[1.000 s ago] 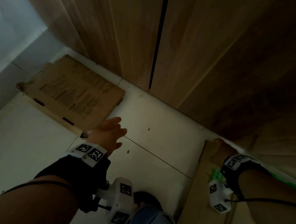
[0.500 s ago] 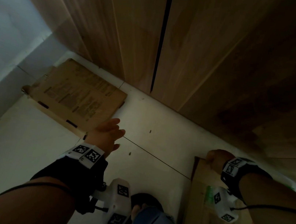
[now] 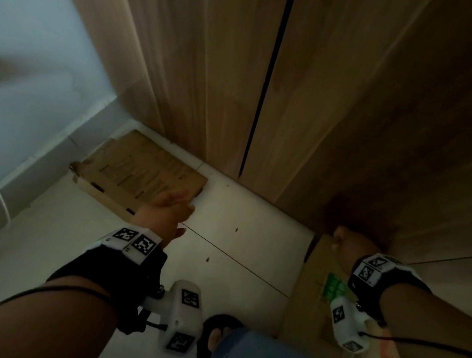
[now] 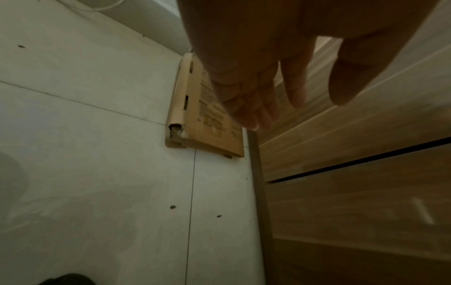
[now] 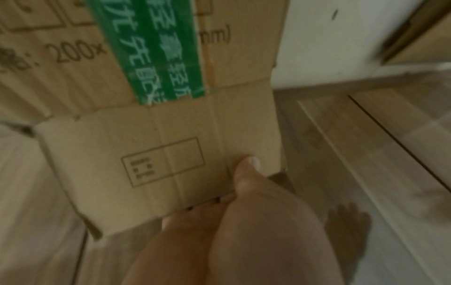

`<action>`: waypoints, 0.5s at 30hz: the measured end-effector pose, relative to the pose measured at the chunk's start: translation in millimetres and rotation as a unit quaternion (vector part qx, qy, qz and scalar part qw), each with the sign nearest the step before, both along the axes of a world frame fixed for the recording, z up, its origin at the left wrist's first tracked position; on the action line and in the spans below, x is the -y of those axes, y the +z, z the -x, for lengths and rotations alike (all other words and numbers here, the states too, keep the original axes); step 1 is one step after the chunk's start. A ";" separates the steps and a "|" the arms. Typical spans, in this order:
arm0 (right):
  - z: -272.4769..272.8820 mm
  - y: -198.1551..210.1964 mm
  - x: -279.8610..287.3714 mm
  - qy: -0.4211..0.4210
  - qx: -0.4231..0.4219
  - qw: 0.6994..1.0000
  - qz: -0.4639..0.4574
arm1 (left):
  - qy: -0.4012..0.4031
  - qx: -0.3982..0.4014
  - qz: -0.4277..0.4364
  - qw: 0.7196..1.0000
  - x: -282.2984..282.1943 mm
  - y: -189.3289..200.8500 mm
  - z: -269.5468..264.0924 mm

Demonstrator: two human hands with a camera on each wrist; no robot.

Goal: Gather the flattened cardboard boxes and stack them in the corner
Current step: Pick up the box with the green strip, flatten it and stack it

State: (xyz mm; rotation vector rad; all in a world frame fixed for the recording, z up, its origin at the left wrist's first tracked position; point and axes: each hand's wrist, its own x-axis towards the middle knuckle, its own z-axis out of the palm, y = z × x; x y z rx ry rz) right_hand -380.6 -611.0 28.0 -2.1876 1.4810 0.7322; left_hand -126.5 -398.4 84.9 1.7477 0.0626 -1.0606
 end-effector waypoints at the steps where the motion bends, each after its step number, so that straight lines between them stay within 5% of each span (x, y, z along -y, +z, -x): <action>1: 4.2 7.9 -2.9 -0.015 0.015 1.000 0.008 | -0.003 0.005 0.005 1.000 -2.2 6.4 -1.1; 15: 20.6 133.4 -54.7 -0.122 0.136 0.977 0.112 | -0.025 0.125 0.054 0.990 -42.5 102.3 9.9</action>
